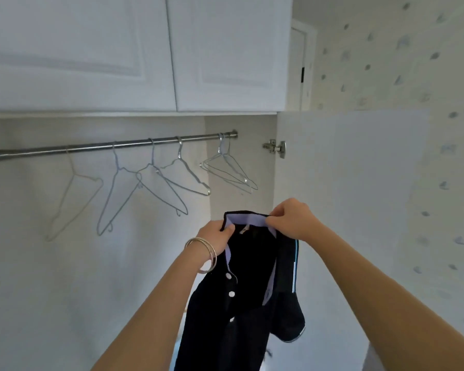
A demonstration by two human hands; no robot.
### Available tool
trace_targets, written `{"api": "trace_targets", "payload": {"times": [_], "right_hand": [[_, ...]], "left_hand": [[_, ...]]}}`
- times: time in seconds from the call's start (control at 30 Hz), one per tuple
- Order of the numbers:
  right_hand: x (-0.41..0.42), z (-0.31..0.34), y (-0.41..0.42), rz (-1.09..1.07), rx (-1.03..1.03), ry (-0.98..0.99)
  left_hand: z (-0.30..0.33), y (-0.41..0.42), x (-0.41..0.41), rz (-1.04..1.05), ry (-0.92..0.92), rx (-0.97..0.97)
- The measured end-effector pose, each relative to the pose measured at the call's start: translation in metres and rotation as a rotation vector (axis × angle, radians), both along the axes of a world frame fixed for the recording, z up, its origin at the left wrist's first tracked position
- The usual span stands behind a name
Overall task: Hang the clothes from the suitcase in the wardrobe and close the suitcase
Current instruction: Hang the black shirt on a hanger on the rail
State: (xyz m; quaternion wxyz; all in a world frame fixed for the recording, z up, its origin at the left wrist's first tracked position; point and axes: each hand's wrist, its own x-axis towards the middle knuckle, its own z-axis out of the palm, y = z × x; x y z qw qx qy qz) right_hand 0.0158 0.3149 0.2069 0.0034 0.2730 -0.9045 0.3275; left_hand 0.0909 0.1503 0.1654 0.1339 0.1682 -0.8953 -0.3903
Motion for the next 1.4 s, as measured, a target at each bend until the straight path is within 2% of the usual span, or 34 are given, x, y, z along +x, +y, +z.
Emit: {"api": "trace_targets", "payload": {"times": [0.13, 0.23, 0.33, 0.4, 0.5, 0.6, 0.83, 1.0, 1.17, 1.3, 1.4], "right_hand": [[0.000, -0.003, -0.069, 0.168, 0.004, -0.039], [-0.007, -0.007, -0.109, 0.211, -0.035, -0.060], [-0.024, -0.009, -0.138, 0.288, -0.073, -0.168], [-0.036, -0.011, -0.155, 0.330, -0.100, -0.221], [-0.058, -0.012, -0.179, 0.386, -0.081, -0.219], [-0.086, -0.007, -0.199, 0.429, -0.034, -0.232], [-0.171, -0.004, -0.257, 0.355, -0.207, -0.093], [-0.211, 0.001, -0.292, 0.362, -0.268, -0.101], [-0.245, -0.009, -0.332, 0.427, -0.227, -0.259], [-0.250, -0.019, -0.348, 0.397, -0.174, -0.340], [-0.255, -0.030, -0.361, 0.355, -0.276, -0.436]], "left_hand": [[-0.004, -0.028, -0.008, 0.010, 0.034, 0.041], [-0.007, -0.047, -0.014, 0.051, 0.056, 0.167], [-0.005, -0.071, -0.018, 0.079, 0.052, 0.352], [-0.006, -0.086, -0.024, 0.055, 0.017, 0.280], [-0.011, -0.107, -0.043, 0.152, -0.003, 0.067], [-0.013, -0.127, -0.071, 0.240, -0.015, -0.019], [0.000, -0.159, -0.131, 0.273, -0.080, -0.073], [0.002, -0.175, -0.163, 0.305, -0.109, -0.091], [0.003, -0.197, -0.183, 0.347, -0.140, -0.121], [0.002, -0.215, -0.188, 0.381, -0.143, -0.146], [0.000, -0.230, -0.190, 0.421, -0.149, -0.134]]}}
